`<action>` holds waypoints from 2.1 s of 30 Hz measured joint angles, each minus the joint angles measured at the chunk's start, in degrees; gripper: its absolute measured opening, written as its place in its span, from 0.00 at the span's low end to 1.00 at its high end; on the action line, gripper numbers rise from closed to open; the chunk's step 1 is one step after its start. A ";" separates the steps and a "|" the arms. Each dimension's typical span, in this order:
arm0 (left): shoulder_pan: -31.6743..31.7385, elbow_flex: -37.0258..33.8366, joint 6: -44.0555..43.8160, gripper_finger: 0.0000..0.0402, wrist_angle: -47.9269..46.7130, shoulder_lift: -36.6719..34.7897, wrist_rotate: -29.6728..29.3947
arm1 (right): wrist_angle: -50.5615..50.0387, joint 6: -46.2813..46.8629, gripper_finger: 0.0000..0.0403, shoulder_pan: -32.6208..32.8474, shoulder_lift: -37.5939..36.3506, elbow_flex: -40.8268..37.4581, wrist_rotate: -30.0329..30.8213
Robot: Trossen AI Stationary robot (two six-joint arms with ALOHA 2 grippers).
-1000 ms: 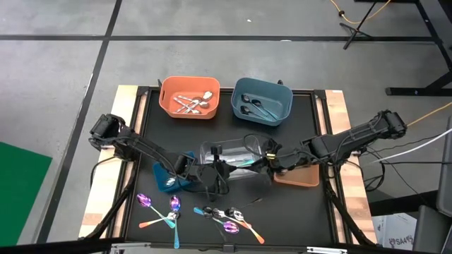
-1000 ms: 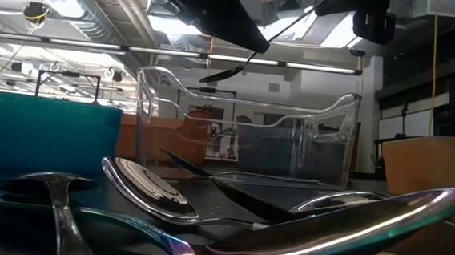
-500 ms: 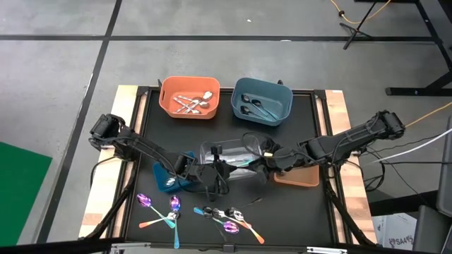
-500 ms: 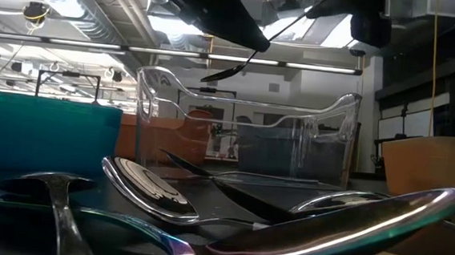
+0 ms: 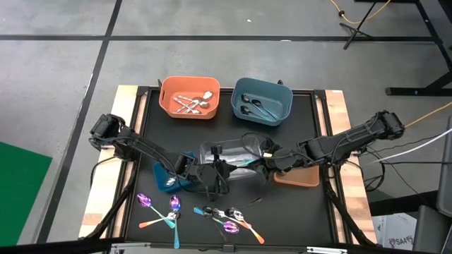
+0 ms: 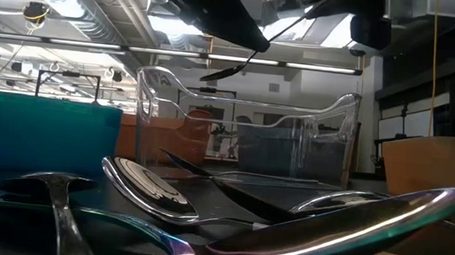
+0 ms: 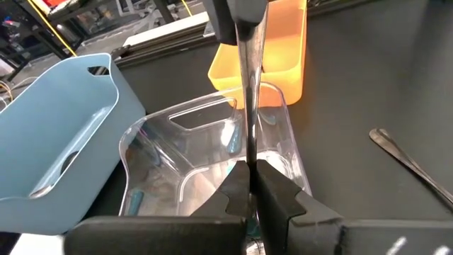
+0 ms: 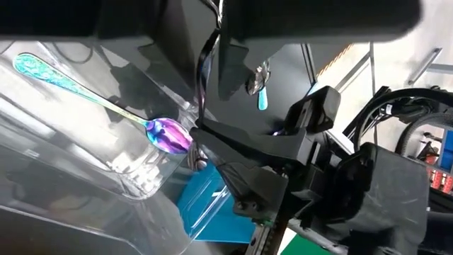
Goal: Sort silverware by color (type)
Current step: Put the black spoon into the light orange bin
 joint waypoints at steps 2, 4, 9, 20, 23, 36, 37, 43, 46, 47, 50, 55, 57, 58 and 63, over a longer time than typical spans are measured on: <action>0.00 0.00 0.00 0.01 -0.03 -0.02 0.00 | 0.00 0.00 0.07 0.00 0.30 0.00 0.11; -0.04 0.00 -0.01 0.01 -0.45 -0.02 -0.04 | -0.36 0.02 0.03 0.00 0.49 -0.02 0.17; -0.05 0.00 -0.02 0.01 -0.76 -0.02 0.10 | -0.61 0.00 0.01 0.00 1.12 -0.02 -0.29; -0.02 -0.02 0.13 0.05 -0.68 -0.02 0.51 | -1.52 -0.46 0.00 0.02 1.79 -0.02 -0.71; 0.00 0.06 0.20 0.07 0.68 -0.06 0.98 | -1.75 -0.51 0.00 0.00 1.94 -0.02 -0.97; 0.00 0.07 0.09 0.14 0.07 -0.15 1.18 | -4.72 -0.68 0.00 0.00 1.62 -0.07 -1.63; 0.00 0.07 0.09 0.14 0.03 -0.15 1.19 | -4.75 -0.70 0.00 0.00 1.29 -0.07 -1.81; 0.00 0.07 0.07 0.14 -0.02 -0.15 1.25 | -9.31 -0.60 0.00 0.02 -3.01 -0.07 -2.56; 0.00 0.07 0.07 0.14 -0.03 -0.13 1.25 | -13.51 0.02 0.00 0.00 -6.12 -0.07 -2.58; 0.00 0.07 0.07 0.14 -0.04 -0.12 1.25 | -15.06 0.51 0.00 0.02 -7.20 -0.05 -2.56; 0.00 0.07 0.07 0.14 -0.11 -0.11 1.30 | -20.30 2.43 0.00 0.02 -10.66 -0.06 -2.58; 0.00 0.07 0.04 0.14 -0.13 -0.09 1.33 | -29.03 6.16 0.00 0.11 -17.32 -0.04 -3.52; 0.00 0.07 0.04 0.14 -0.17 -0.09 1.33 | -32.71 7.82 0.00 0.15 -19.75 -0.04 -4.21; 0.00 0.07 0.04 0.14 -0.16 -0.09 1.33 | -34.20 8.64 0.00 0.15 -20.81 -0.04 -4.49; 0.00 0.07 0.04 0.14 -0.15 -0.07 1.33 | -40.74 11.30 0.00 0.15 -25.39 -0.04 -5.64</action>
